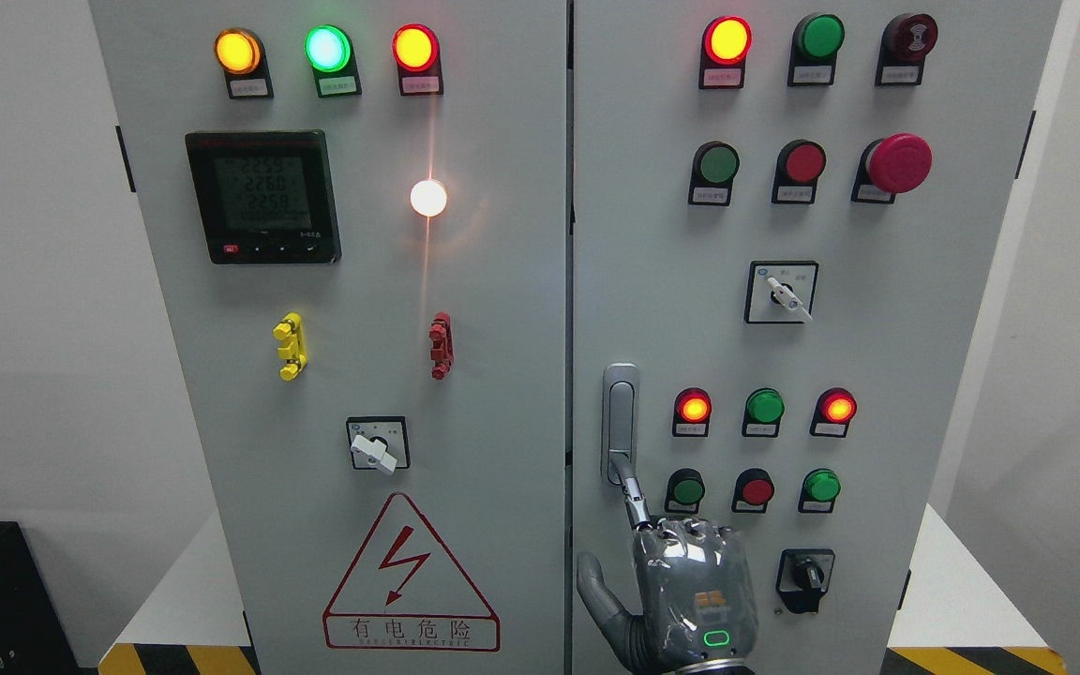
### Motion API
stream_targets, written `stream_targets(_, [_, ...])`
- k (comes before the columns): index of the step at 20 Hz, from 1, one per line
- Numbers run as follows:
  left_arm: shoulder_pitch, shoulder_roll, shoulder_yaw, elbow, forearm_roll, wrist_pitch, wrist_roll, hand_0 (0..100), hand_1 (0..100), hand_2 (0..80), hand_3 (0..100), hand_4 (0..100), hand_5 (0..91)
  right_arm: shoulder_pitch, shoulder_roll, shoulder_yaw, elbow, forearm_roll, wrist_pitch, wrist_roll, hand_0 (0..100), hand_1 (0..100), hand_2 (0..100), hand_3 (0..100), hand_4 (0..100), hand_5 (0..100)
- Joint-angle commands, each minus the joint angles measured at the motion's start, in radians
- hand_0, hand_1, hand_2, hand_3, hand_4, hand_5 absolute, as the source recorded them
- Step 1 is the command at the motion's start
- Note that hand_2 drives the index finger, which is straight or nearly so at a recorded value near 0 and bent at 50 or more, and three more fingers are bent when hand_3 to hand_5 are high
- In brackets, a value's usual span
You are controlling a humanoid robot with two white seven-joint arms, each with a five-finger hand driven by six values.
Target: Release door handle
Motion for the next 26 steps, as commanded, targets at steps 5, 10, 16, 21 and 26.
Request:
stream_targets(5, [-0.032, 0.000, 0.000, 0.000, 0.000, 0.000, 0.000, 12, 56, 0.0, 0, 0, 0.0, 0.000, 0.000, -0.001, 0.002, 0.000, 0.001, 0.004, 50, 28, 0, 98, 100, 100])
stream_targets(10, [-0.034, 0.000, 0.000, -0.001, 0.000, 0.000, 0.000, 12, 56, 0.0, 0, 0, 0.0, 0.003, 0.001, 0.000, 0.002, 0.000, 0.001, 0.004, 50, 28, 0, 98, 100, 100])
stream_targets(16, [-0.034, 0.000, 0.000, 0.000, 0.000, 0.000, 0.000, 12, 56, 0.0, 0, 0, 0.0, 0.006, 0.001, 0.002, 0.002, 0.000, 0.001, 0.004, 50, 28, 0, 99, 100, 100])
stream_targets(21, [-0.034, 0.000, 0.000, 0.000, 0.000, 0.000, 0.000, 12, 56, 0.0, 0, 0, 0.0, 0.006, 0.001, 0.002, 0.002, 0.000, 0.001, 0.004, 50, 28, 0, 99, 100, 100])
stream_targets(26, [-0.034, 0.000, 0.000, 0.000, 0.000, 0.000, 0.000, 12, 56, 0.0, 0, 0, 0.0, 0.007, 0.001, 0.005, 0.002, 0.000, 0.001, 0.006, 51, 28, 0, 99, 100, 100])
